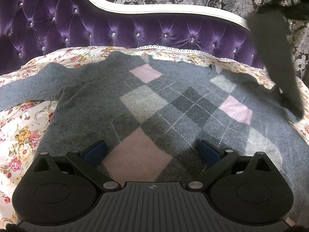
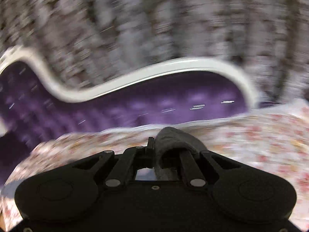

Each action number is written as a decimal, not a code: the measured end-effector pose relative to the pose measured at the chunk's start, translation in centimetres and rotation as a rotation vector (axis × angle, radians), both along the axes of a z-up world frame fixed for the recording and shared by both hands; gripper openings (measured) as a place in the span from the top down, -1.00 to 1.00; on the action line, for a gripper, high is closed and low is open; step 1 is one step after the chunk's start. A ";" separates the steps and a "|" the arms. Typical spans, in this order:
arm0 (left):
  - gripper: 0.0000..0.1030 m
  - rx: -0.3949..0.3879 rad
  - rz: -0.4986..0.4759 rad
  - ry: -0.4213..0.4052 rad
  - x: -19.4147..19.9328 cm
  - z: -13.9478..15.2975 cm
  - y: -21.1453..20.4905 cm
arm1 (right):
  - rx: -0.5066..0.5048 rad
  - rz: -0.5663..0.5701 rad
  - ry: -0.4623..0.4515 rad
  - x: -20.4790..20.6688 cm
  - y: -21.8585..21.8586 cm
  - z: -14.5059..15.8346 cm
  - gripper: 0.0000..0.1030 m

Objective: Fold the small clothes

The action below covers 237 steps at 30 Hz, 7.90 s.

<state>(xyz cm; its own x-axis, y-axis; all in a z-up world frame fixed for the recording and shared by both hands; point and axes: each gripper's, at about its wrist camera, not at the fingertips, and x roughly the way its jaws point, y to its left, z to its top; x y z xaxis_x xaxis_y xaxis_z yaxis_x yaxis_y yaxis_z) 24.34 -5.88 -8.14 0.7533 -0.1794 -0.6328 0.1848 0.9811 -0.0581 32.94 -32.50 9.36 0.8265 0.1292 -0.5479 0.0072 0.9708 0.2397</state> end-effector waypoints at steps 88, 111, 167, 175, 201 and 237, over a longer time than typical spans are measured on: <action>0.07 -0.058 0.033 0.073 11.1 2.4 6.0 | -0.099 0.032 0.038 -8.2 5.9 -16.4 -0.56; 0.42 -0.075 0.095 0.095 10.9 2.3 9.0 | 0.034 -0.038 -0.032 -9.6 1.6 -12.9 -0.62; -0.97 -0.232 0.496 -0.111 4.4 0.1 39.8 | -0.025 0.265 0.007 -12.2 17.9 -12.3 -0.99; -0.97 -0.251 0.498 -0.140 6.5 0.9 40.9 | -0.032 0.280 0.020 -11.9 18.6 -12.5 -0.99; -0.76 -0.415 0.610 -0.127 3.3 -1.1 41.2 | -0.031 0.312 0.029 -12.3 19.3 -12.3 -0.99; 0.92 -0.489 0.606 -0.116 7.6 0.7 41.0 | -0.033 0.345 0.042 -12.1 20.1 -12.6 -0.99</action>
